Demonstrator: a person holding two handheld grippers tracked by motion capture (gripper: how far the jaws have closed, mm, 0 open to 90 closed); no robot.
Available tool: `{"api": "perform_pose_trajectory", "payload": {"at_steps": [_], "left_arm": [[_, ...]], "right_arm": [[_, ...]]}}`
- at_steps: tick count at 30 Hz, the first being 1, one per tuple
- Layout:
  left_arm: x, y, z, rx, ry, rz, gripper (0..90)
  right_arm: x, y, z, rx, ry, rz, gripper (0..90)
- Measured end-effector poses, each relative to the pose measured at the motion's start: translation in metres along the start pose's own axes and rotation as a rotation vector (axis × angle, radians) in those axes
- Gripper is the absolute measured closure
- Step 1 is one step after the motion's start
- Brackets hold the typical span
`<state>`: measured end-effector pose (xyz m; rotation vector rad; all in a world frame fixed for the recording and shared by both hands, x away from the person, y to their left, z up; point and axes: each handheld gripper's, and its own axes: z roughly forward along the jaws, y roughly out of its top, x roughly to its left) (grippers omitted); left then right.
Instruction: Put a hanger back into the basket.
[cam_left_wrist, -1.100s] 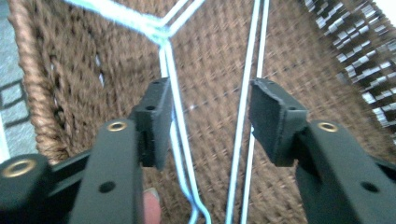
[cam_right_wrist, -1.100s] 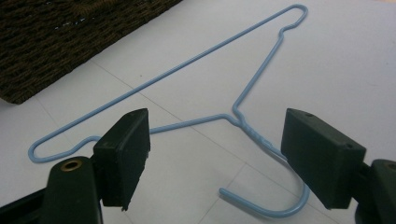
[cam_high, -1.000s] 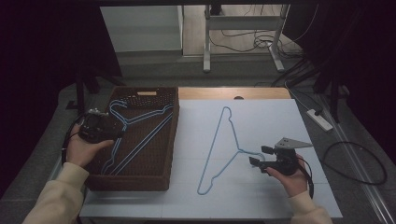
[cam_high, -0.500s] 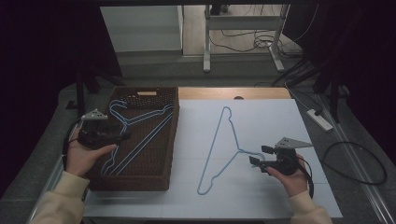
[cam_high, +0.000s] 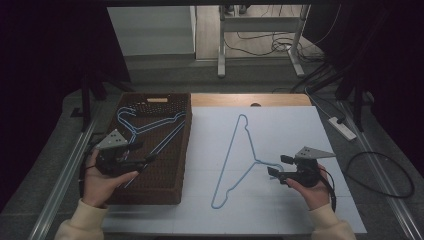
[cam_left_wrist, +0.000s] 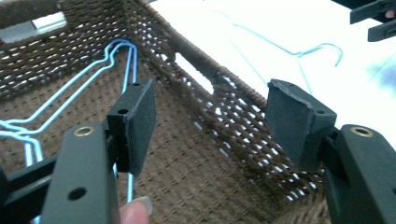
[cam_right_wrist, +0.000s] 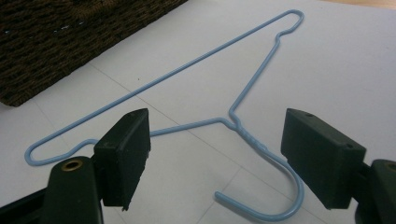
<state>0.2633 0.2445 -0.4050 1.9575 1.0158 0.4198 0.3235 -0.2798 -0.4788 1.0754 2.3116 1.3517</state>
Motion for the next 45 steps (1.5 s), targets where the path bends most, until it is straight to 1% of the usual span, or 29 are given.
{"api": "perform_pose_trajectory", "payload": {"at_steps": [1,2,4,5,8,10,12,15,17,22,26,29,33,38,45], "left_arm": [[-0.002,-0.001,0.001,-0.006,-0.004,-0.001,34.7],[-0.006,-0.004,0.002,-0.021,-0.019,-0.007,34.7],[-0.008,-0.005,0.002,-0.027,-0.020,-0.006,34.7],[-0.013,-0.008,0.002,-0.045,-0.031,-0.013,34.7],[-0.020,-0.013,0.003,-0.077,-0.075,-0.035,34.8],[-0.025,-0.015,0.004,-0.092,-0.085,-0.034,34.7],[-0.029,-0.015,0.007,-0.088,-0.088,-0.018,34.8],[-0.034,-0.017,0.012,-0.071,-0.078,0.009,34.8],[-0.037,-0.019,0.016,-0.060,-0.079,0.020,34.7],[-0.040,-0.020,0.022,-0.052,-0.077,0.036,34.6],[-0.038,-0.021,0.024,-0.051,-0.076,0.029,34.7],[-0.039,-0.022,0.026,-0.045,-0.074,0.028,34.7],[-0.040,-0.021,0.026,-0.046,-0.075,0.033,34.6],[-0.040,-0.020,0.024,-0.056,-0.073,0.024,34.5],[-0.039,-0.022,0.024,-0.054,-0.080,0.021,34.5]], "right_arm": [[0.000,0.000,0.000,-0.001,0.000,0.000,24.8],[0.000,0.000,0.000,-0.004,-0.001,-0.001,24.8],[0.000,0.000,-0.001,-0.007,-0.002,0.000,24.8],[0.000,0.000,-0.001,-0.009,-0.003,-0.001,24.8],[0.002,0.001,-0.004,-0.032,-0.010,-0.013,25.5],[0.002,0.002,-0.005,-0.042,-0.014,-0.015,25.7],[0.002,0.002,-0.006,-0.046,-0.016,-0.013,25.7],[0.002,0.002,-0.008,-0.049,-0.010,-0.009,25.7],[0.002,0.001,-0.009,-0.047,-0.009,-0.009,25.7],[0.002,0.000,-0.012,-0.051,-0.006,-0.004,25.6],[0.001,-0.003,-0.014,-0.044,-0.006,-0.001,25.7],[0.000,-0.004,-0.015,-0.047,-0.006,0.002,25.7],[0.001,-0.003,-0.015,-0.047,-0.004,-0.004,25.7],[0.002,-0.003,-0.016,-0.046,-0.009,-0.008,25.7],[0.001,-0.003,-0.014,-0.041,-0.010,-0.012,25.7]]}}
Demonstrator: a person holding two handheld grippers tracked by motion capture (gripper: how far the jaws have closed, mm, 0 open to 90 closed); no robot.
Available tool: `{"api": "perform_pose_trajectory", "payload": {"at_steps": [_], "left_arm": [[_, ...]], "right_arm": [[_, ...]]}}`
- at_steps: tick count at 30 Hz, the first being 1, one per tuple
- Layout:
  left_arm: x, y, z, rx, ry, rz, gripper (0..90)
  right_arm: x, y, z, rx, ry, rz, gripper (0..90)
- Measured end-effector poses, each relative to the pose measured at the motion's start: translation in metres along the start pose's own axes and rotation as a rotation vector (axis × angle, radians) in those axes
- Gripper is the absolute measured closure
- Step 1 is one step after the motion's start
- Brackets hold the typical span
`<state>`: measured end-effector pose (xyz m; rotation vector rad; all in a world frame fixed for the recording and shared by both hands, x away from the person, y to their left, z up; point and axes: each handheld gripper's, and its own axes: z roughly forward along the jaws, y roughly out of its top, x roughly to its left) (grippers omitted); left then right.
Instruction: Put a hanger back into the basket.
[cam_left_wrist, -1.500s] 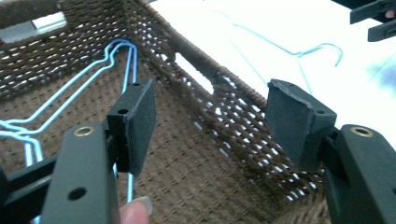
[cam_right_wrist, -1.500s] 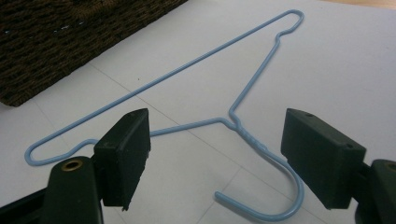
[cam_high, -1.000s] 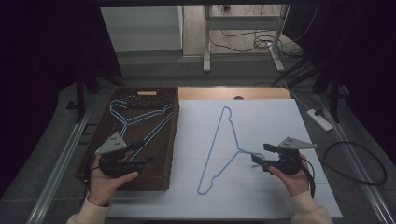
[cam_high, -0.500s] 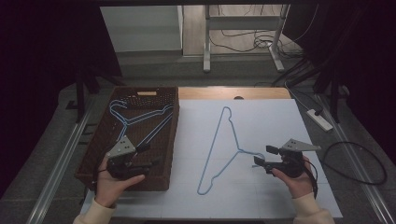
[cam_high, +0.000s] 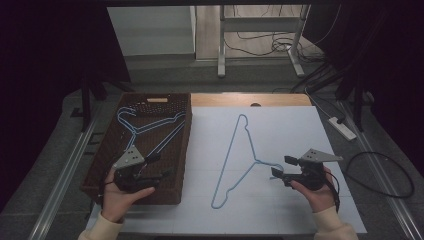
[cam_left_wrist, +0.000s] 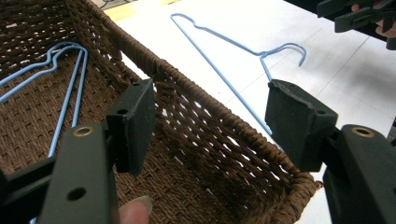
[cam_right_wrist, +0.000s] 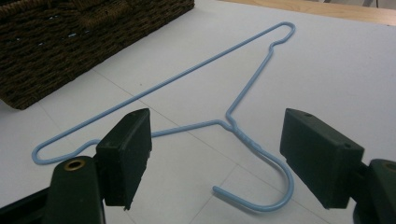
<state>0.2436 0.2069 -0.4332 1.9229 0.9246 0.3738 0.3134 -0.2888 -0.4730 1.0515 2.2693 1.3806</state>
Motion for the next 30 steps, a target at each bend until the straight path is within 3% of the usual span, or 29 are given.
{"api": "perform_pose_trajectory", "payload": {"at_steps": [14,24,30], "left_arm": [[-0.004,0.000,0.004,0.016,-0.013,0.006,34.0],[-0.009,-0.002,0.007,0.027,-0.022,0.007,34.1],[-0.011,-0.001,0.008,0.030,-0.024,0.013,34.1]], "right_arm": [[-0.002,0.002,0.002,0.023,-0.021,-0.009,25.7],[-0.007,0.002,0.000,0.039,-0.044,0.013,25.9],[-0.010,0.004,0.003,0.078,-0.077,0.005,26.3]]}}
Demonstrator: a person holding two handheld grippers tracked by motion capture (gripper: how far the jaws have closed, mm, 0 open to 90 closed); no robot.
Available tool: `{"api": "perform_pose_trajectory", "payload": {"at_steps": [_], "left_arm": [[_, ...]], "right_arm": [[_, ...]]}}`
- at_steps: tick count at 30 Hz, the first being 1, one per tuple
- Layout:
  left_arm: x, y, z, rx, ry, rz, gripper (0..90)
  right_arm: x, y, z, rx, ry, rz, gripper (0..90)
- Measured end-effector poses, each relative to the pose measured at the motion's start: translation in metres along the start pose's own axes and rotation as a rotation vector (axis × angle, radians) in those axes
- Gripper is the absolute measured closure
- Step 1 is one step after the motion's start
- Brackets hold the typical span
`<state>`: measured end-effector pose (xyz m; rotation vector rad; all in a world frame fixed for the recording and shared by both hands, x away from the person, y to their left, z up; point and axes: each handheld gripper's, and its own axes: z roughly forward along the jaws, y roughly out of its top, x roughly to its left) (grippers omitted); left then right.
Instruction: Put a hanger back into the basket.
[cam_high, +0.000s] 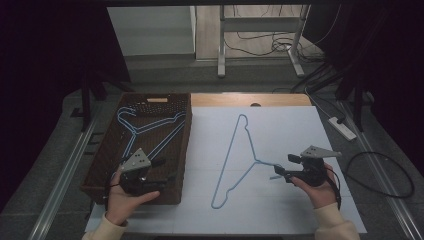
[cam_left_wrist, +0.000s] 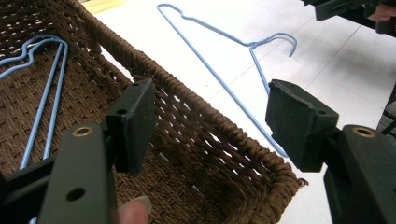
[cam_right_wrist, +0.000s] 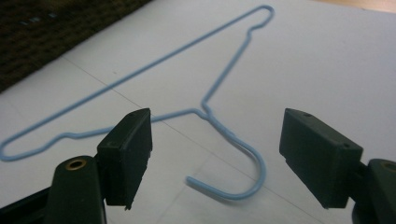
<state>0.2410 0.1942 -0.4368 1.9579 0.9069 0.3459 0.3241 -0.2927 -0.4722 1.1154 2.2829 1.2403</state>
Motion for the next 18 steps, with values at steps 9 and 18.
{"api": "perform_pose_trajectory", "payload": {"at_steps": [9,18], "left_arm": [[-0.0002,-0.0015,-0.0009,0.006,0.005,-0.007,34.1],[-0.0001,-0.0010,-0.0024,0.006,0.005,-0.007,34.0]], "right_arm": [[-0.0052,-0.0018,0.0044,0.076,-0.076,-0.001,26.9],[-0.0022,0.0053,0.0079,0.091,-0.090,-0.007,32.9]]}}
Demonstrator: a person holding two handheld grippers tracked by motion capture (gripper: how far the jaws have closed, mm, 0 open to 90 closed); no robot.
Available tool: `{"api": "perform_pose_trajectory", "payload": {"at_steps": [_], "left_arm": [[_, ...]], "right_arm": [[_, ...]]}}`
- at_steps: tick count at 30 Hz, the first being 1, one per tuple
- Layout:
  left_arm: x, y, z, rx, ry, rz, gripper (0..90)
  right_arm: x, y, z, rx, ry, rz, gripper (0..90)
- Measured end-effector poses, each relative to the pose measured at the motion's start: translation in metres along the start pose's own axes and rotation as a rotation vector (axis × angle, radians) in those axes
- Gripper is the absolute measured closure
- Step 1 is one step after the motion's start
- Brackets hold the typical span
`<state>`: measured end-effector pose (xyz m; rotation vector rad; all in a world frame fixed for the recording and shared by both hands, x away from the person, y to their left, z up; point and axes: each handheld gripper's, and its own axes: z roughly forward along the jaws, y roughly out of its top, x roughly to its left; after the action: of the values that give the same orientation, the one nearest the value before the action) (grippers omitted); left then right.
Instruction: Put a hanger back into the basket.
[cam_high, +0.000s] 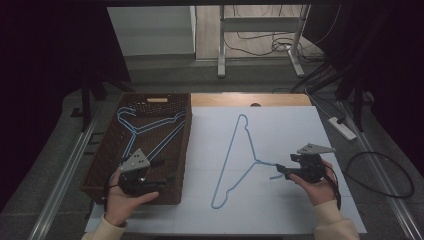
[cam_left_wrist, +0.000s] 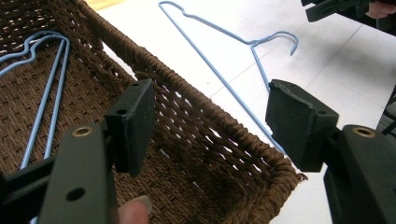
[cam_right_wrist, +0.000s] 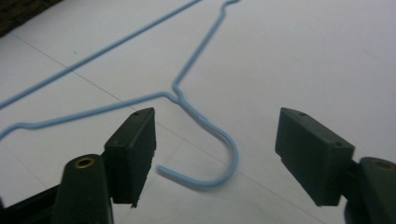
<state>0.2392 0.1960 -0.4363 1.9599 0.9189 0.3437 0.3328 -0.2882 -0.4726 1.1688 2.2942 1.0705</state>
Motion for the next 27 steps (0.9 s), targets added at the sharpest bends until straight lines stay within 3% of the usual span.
{"api": "perform_pose_trajectory", "payload": {"at_steps": [3,4,6,7,8,13,14,15,16,17,21,22,23,27], "left_arm": [[0.000,0.000,-0.001,-0.003,0.000,-0.001,34.0],[0.000,0.001,-0.001,-0.003,-0.002,0.000,34.1],[-0.001,0.001,0.000,-0.001,-0.005,0.001,34.0],[-0.001,0.001,0.000,-0.001,-0.005,0.001,34.0],[-0.001,0.001,0.001,0.002,-0.006,0.004,34.1],[-0.001,0.000,0.003,0.006,-0.011,0.005,34.1],[-0.001,0.000,0.003,0.006,-0.011,0.005,34.1],[-0.001,0.000,0.002,0.006,-0.011,0.005,34.1],[-0.001,0.000,0.002,0.005,-0.012,0.004,34.1],[0.000,0.000,0.002,0.003,-0.011,0.002,34.1],[0.000,-0.001,0.001,0.003,-0.012,0.003,34.1],[0.000,-0.001,0.001,0.003,-0.012,0.003,34.1],[0.000,-0.001,0.001,0.004,-0.013,0.003,34.1],[0.000,-0.001,0.002,0.005,-0.014,0.005,34.1]], "right_arm": [[0.005,0.005,0.003,-0.003,0.037,-0.001,37.4],[0.013,0.011,0.008,0.005,0.078,-0.006,44.0],[0.021,0.016,0.013,0.026,0.107,-0.019,52.1],[0.021,0.016,0.013,0.026,0.107,-0.019,52.1],[0.033,0.021,0.022,0.051,0.154,-0.034,65.5],[0.067,0.030,0.048,0.137,0.248,-0.087,87.2],[0.067,0.030,0.048,0.137,0.248,-0.087,87.2],[0.081,0.033,0.058,0.169,0.290,-0.097,90.0],[0.081,0.033,0.058,0.169,0.290,-0.097,90.0],[0.096,0.035,0.069,0.210,0.311,-0.123,90.0],[0.118,0.034,0.083,0.263,0.334,-0.144,90.0],[0.118,0.034,0.083,0.263,0.334,-0.144,90.0],[0.129,0.032,0.090,0.290,0.348,-0.166,90.0],[0.139,0.029,0.095,0.319,0.350,-0.197,90.0]]}}
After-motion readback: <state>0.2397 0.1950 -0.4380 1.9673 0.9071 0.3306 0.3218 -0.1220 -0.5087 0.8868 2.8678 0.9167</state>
